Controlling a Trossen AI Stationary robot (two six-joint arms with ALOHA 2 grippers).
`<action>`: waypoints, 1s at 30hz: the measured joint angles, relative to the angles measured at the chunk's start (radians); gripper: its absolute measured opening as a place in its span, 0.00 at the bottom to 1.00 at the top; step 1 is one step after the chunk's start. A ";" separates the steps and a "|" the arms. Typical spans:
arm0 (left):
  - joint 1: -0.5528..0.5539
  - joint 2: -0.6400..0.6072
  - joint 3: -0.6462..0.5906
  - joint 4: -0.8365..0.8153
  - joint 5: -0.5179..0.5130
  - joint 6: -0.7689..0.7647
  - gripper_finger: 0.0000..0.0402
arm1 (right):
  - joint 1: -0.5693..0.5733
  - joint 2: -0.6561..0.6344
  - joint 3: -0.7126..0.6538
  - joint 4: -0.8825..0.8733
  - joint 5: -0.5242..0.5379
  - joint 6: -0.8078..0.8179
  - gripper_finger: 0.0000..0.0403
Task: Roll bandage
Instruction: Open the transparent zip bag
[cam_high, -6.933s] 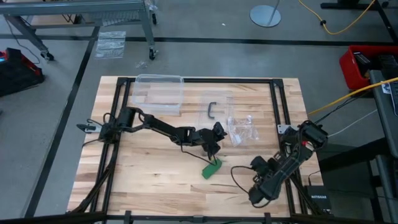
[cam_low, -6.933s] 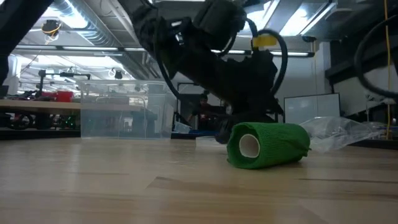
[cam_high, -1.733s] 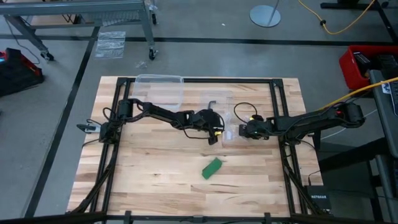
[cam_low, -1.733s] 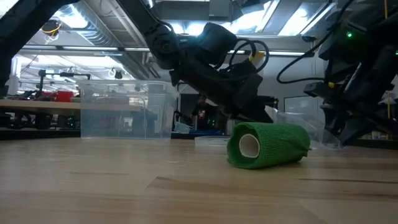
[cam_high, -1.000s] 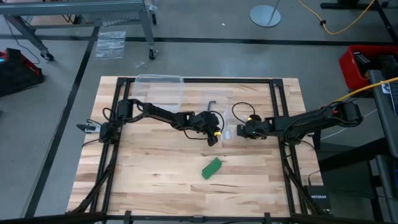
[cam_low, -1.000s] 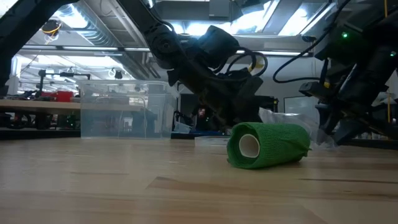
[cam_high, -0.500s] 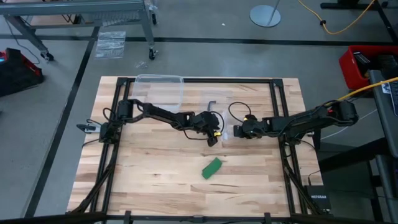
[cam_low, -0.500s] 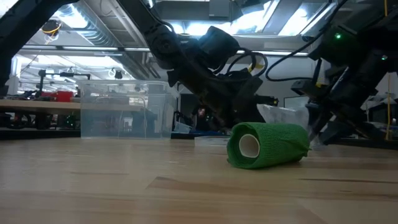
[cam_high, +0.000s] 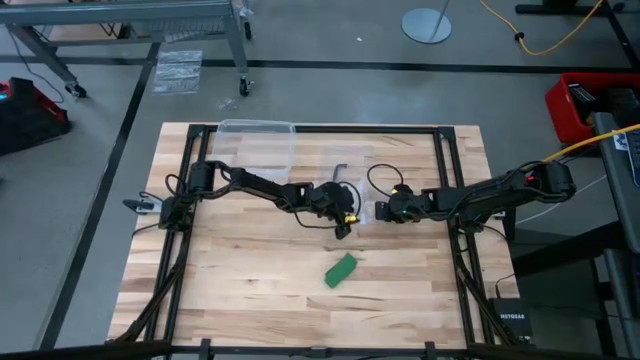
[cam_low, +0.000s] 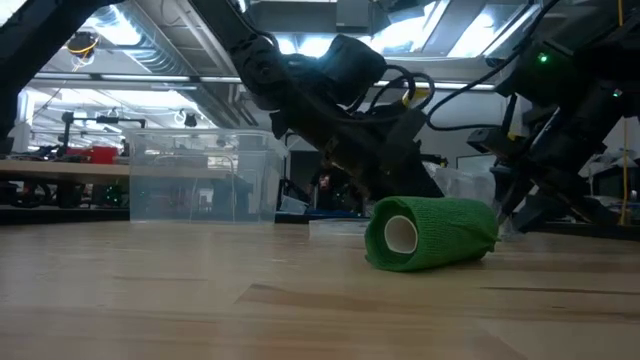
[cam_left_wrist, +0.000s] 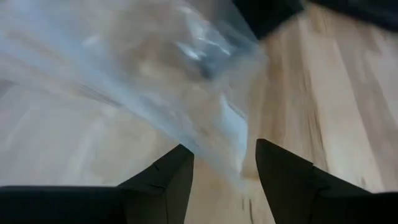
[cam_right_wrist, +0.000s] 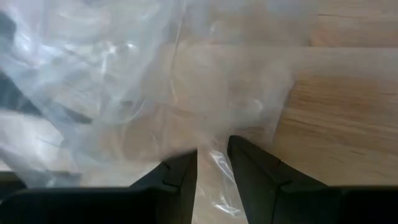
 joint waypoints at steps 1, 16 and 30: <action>0.007 0.000 0.000 0.015 -0.004 -0.015 0.41 | 0.000 0.001 -0.001 0.009 0.000 0.000 0.26; 0.032 0.000 0.000 0.012 -0.058 0.119 0.05 | 0.000 0.003 -0.004 0.030 -0.001 -0.076 0.26; -0.050 -0.046 0.000 -0.221 -0.058 0.315 0.00 | -0.001 0.005 -0.006 0.204 -0.118 -0.342 0.26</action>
